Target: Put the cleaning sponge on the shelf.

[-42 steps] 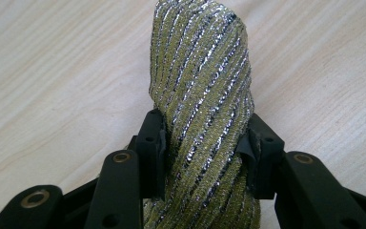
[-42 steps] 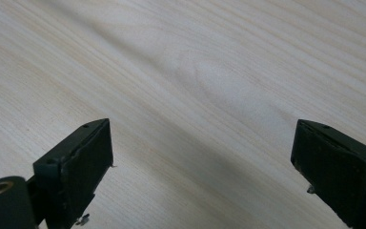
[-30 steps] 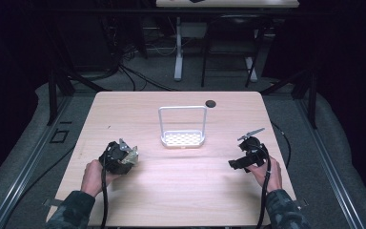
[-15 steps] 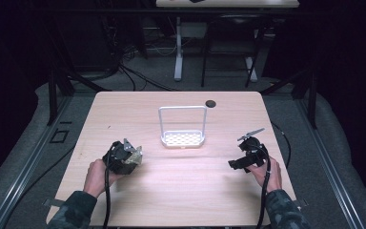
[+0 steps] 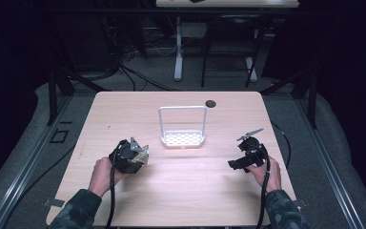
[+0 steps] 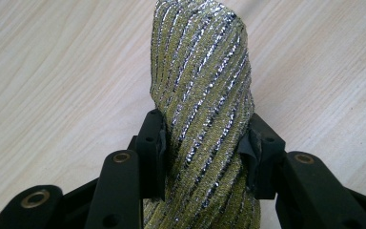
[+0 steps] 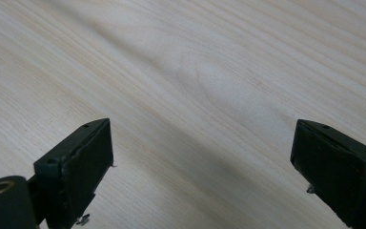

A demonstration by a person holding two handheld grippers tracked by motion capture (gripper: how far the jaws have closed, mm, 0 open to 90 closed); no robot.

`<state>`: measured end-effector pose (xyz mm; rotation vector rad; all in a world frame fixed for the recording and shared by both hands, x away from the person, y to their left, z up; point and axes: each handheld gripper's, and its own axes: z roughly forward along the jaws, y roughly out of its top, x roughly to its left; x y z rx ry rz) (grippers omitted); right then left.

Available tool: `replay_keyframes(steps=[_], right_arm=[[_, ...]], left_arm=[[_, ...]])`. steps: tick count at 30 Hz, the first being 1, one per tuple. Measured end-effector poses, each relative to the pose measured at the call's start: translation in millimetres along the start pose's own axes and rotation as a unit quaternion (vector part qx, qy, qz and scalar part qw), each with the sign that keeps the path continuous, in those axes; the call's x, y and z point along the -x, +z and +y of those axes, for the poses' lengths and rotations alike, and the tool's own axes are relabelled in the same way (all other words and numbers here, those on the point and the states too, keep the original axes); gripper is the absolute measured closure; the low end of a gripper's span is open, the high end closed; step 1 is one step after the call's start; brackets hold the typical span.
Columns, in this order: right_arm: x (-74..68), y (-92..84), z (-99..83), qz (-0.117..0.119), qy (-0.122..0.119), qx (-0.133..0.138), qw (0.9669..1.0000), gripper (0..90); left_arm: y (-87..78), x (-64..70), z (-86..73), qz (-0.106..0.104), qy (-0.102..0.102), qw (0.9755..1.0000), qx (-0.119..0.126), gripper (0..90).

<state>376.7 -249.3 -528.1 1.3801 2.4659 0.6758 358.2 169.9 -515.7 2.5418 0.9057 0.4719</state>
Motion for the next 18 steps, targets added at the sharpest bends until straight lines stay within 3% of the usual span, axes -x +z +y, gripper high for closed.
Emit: replay_keyframes(steps=[18], right_arm=[[-0.9, 1.1, 1.1, -0.004, -0.002, 0.003, 1.0, 6.3]], left_arm=[[1.5, 15.6, 19.8, -0.009, 0.027, 0.9995, 0.017, 58.0]])
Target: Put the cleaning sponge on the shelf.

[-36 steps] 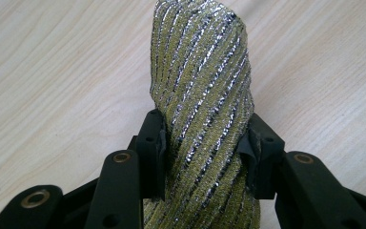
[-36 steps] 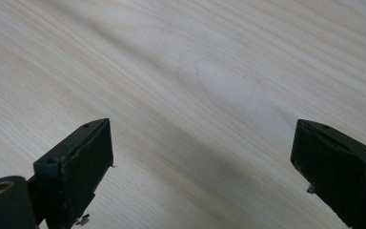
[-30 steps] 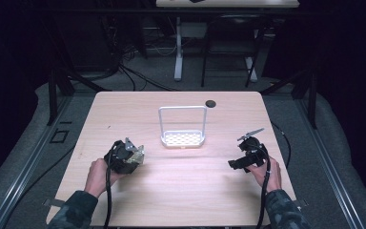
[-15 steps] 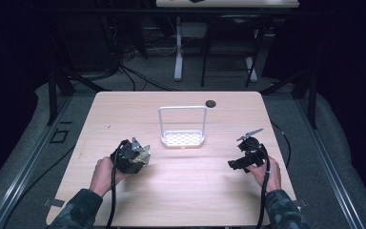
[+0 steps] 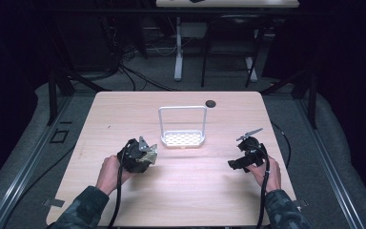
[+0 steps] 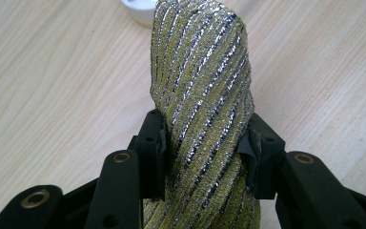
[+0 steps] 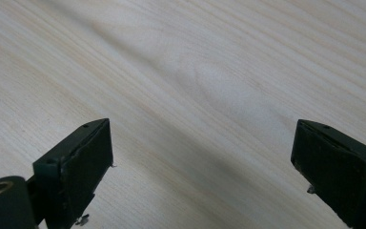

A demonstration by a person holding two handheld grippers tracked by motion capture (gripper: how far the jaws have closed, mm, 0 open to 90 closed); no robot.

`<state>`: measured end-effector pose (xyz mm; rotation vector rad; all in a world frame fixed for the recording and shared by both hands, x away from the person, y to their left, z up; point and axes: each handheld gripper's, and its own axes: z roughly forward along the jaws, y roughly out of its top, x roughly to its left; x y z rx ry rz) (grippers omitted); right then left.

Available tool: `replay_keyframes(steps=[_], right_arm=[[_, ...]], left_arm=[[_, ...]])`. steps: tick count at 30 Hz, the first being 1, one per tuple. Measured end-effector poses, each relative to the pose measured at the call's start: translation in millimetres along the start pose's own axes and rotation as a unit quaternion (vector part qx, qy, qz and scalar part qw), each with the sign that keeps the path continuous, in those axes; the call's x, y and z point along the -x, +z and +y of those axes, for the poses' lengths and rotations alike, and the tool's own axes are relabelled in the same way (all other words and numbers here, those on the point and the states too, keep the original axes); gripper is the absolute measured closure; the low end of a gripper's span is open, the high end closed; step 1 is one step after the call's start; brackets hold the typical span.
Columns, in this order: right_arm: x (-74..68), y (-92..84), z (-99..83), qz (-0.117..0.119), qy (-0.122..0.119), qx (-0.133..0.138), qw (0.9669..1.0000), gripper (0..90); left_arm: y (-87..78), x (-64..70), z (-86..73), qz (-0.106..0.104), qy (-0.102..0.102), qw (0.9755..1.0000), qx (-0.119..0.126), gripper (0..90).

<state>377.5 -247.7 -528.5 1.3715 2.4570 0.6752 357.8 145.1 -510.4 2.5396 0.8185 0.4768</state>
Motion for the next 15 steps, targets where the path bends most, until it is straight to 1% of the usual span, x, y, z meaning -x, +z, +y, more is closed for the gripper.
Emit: replay_keyframes(steps=[2, 4, 7, 9, 10, 12, 13, 15], right_arm=[[0.0, -0.6, 0.6, 0.0, -0.001, -0.004, 1.0, 6.4], [0.0, -0.2, 0.2, 0.001, 0.0, 0.0, 1.0, 6.4], [0.8, -1.7, -0.3, -0.001, -0.001, -0.001, 1.0, 6.6], [0.9, -1.8, 0.7, 0.0, 0.004, -0.002, 1.0, 6.6], [1.0, -1.7, 1.6, 0.001, 0.005, 0.002, 1.0, 6.7], [0.0, -1.5, 2.6, 0.004, 0.004, 0.005, 1.0, 6.7], [-0.3, -1.6, 2.9, 0.003, 0.002, -0.001, 1.0, 6.7], [-0.5, 0.4, 2.6, 0.003, 0.001, -0.001, 1.0, 6.7]], left_arm=[[0.8, 1.9, 2.9, -0.001, 0.003, 1.0, 0.001, 58.0], [0.8, 3.1, 5.3, 0.0, 0.005, 1.0, 0.004, 57.9], [1.2, 5.1, 10.0, 0.001, 0.01, 0.9999, 0.008, 57.9], [2.0, 5.9, 11.7, -0.001, 0.011, 0.9999, 0.007, 57.8], [3.2, 8.0, 16.4, -0.004, 0.016, 0.9998, 0.008, 57.8], [3.9, 9.6, 20.1, -0.005, 0.02, 0.9997, 0.013, 57.7], [4.2, 10.3, 22.8, -0.006, 0.024, 0.9996, 0.013, 57.7], [4.9, 10.6, 26.4, -0.007, 0.027, 0.9995, 0.015, 57.7]])
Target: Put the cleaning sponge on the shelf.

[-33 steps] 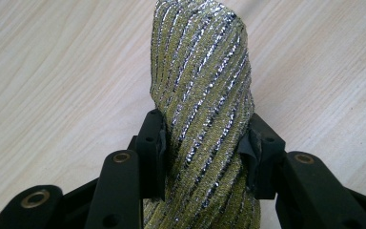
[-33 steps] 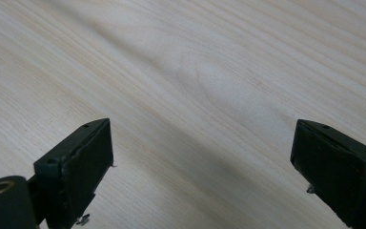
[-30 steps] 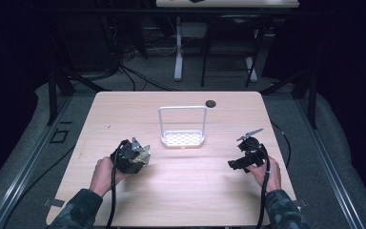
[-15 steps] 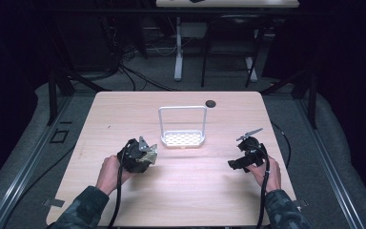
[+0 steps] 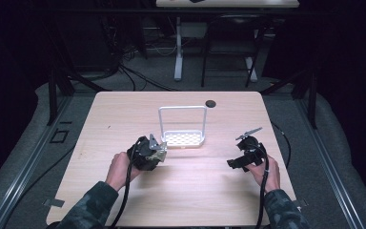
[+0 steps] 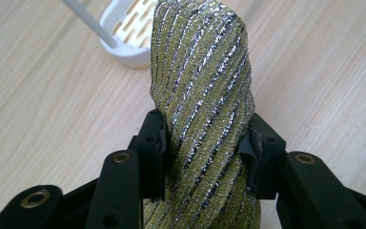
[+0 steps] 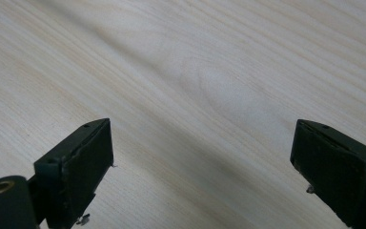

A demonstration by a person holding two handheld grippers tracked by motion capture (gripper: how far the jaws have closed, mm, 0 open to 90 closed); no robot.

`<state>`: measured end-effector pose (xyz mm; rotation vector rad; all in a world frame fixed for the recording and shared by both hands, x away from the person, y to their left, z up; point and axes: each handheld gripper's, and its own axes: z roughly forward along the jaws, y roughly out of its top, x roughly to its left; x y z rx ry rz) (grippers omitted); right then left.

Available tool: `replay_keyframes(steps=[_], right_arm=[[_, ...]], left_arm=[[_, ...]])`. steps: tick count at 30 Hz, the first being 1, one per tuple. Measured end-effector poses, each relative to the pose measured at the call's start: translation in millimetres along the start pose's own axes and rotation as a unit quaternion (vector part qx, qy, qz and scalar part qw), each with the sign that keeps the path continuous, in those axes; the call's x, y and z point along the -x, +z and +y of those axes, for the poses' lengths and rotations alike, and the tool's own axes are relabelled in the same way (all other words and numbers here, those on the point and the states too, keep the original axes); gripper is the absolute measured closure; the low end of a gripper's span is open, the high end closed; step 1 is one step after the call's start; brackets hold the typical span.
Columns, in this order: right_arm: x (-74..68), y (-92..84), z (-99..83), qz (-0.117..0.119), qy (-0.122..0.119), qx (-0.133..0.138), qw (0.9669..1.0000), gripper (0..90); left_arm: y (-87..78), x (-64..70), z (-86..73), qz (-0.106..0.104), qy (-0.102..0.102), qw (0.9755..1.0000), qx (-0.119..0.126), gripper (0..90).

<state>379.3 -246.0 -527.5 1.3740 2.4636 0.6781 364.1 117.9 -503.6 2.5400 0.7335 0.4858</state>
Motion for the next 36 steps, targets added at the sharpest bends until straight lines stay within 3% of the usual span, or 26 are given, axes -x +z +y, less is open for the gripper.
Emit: replay_keyframes(steps=[22, 36], right_arm=[[-0.5, -1.1, -0.7, 0.001, -0.003, 0.0, 1.0, 6.9], [-0.3, -1.2, -0.8, 0.001, -0.004, 0.0, 1.0, 7.1]], left_arm=[[5.6, 6.3, 29.5, 0.0, 0.024, 0.9995, 0.019, 57.7], [18.5, 12.0, 58.4, -0.012, 0.053, 0.9979, 0.035, 56.6]])
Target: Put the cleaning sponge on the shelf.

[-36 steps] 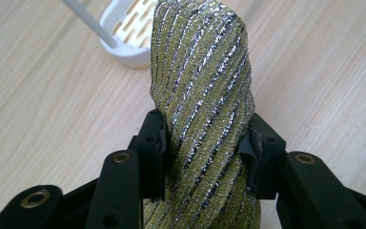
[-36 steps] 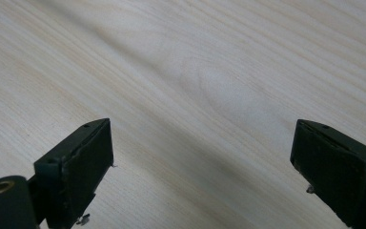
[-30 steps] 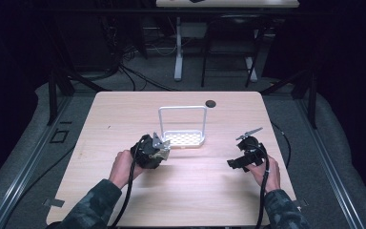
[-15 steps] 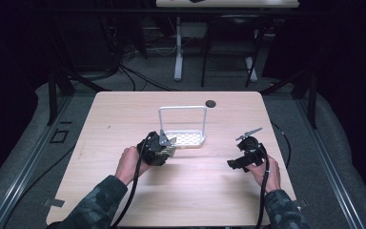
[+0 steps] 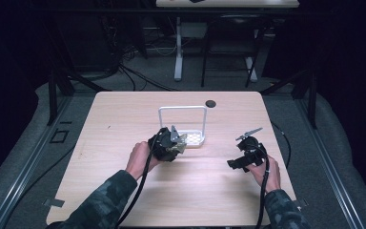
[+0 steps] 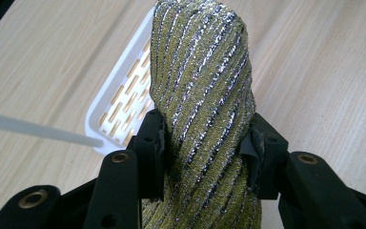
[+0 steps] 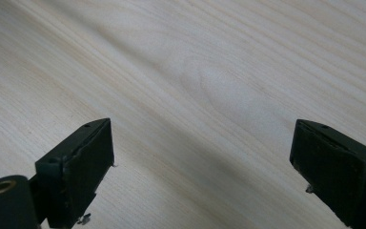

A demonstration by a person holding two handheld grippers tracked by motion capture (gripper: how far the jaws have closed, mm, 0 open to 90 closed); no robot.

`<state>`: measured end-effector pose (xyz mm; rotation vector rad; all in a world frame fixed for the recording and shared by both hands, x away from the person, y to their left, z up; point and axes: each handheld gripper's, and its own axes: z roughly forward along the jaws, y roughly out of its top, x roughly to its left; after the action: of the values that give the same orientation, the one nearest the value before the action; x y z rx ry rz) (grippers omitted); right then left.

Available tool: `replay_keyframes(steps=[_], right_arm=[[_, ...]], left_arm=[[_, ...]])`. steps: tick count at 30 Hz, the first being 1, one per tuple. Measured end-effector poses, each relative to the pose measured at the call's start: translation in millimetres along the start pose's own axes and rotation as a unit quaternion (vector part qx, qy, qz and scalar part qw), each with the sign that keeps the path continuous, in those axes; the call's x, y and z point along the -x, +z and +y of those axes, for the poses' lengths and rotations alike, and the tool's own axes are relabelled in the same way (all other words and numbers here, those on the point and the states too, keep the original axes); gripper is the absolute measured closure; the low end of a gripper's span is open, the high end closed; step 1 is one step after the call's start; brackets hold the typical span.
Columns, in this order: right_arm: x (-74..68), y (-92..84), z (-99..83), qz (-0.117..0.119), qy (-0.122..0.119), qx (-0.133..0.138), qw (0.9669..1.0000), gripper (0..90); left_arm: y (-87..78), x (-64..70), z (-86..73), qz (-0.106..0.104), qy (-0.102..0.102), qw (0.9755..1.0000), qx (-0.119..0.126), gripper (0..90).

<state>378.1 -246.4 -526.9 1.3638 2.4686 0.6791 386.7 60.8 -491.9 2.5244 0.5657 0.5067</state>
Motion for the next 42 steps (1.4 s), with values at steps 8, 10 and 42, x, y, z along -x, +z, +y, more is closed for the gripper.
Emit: replay_keyframes(steps=[8, 10, 42], right_arm=[[0.6, -0.6, -0.1, -0.002, 0.0, 0.0, 1.0, 7.2], [0.6, -0.5, 0.0, -0.001, 0.001, 0.0, 1.0, 7.1], [0.7, -3.7, -1.3, 0.002, -0.001, 0.004, 1.0, 7.0]], left_arm=[[9.6, -1.5, 9.8, 0.002, 0.015, 0.9999, -0.002, 55.5], [10.6, -3.0, 13.0, 0.004, 0.017, 0.9998, -0.002, 55.2], [52.4, -25.2, 43.9, 0.011, 0.027, 0.9995, -0.011, 49.0]])
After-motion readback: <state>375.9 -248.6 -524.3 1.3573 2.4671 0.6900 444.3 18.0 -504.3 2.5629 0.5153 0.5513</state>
